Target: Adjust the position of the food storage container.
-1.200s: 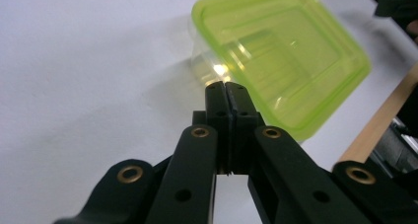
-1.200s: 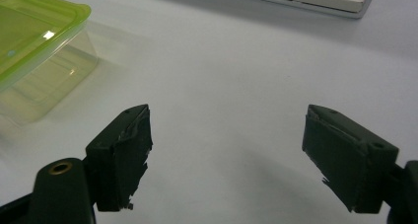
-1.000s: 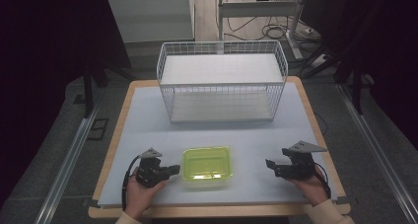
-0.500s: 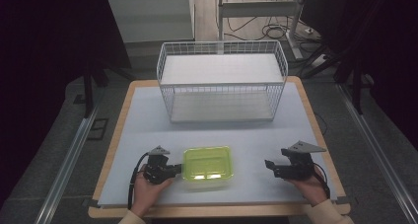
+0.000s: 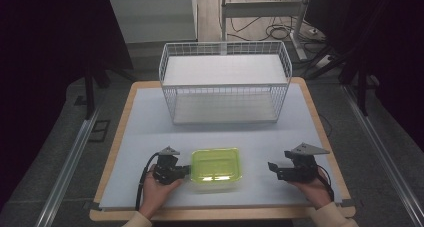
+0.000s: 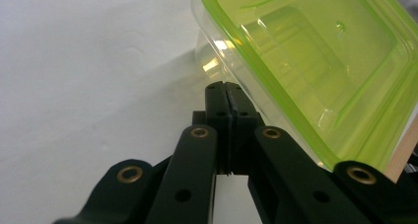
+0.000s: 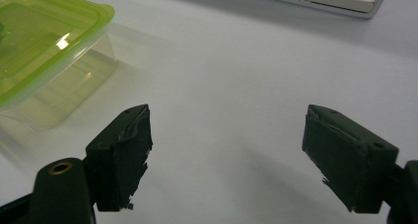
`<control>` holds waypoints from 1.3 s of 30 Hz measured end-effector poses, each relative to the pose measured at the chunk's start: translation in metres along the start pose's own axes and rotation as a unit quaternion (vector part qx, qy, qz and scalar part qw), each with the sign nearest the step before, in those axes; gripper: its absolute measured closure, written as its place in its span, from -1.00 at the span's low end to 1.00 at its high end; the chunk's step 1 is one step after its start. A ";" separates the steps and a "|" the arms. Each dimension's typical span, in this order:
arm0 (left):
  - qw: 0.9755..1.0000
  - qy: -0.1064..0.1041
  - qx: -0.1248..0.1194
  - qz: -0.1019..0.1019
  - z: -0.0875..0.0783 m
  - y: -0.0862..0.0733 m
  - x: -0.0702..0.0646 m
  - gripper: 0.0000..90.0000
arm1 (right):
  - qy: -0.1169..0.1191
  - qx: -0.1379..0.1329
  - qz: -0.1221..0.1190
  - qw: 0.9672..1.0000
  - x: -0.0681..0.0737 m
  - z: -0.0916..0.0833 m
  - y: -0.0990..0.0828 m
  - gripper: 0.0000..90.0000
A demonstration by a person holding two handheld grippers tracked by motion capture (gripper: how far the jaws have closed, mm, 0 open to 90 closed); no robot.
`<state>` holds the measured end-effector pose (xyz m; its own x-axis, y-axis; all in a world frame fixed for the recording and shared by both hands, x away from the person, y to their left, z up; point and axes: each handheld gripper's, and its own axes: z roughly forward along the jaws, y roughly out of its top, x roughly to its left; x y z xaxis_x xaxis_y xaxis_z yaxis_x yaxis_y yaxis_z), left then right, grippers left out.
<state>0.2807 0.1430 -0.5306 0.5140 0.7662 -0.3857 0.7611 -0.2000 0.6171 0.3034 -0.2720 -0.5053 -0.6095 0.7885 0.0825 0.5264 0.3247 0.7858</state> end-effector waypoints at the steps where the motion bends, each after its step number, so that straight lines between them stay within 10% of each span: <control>1: 1.000 0.000 0.000 0.000 0.000 0.000 0.000 1.00 | 0.000 0.000 0.000 1.000 0.000 0.000 0.000 -0.58; 20: 1.000 -0.013 0.011 0.002 0.017 0.010 -0.008 1.00 | 0.002 -0.002 0.001 1.000 0.000 -0.001 0.000 -0.58; 34: 0.998 -0.029 -0.046 -0.036 -0.028 0.003 0.015 0.97 | 0.009 -0.023 -0.001 1.000 0.002 -0.006 0.001 -0.60; 39: 0.996 -0.042 -0.063 -0.040 -0.035 0.003 0.016 0.61 | 0.023 -0.023 0.005 0.999 0.003 -0.006 0.002 -0.59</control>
<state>0.2777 0.1763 -0.5109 0.4888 0.7222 -0.4894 0.7482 -0.0587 0.6608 0.2987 -0.2721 -0.4999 -0.6322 0.7658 0.1175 0.5056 0.2929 0.8115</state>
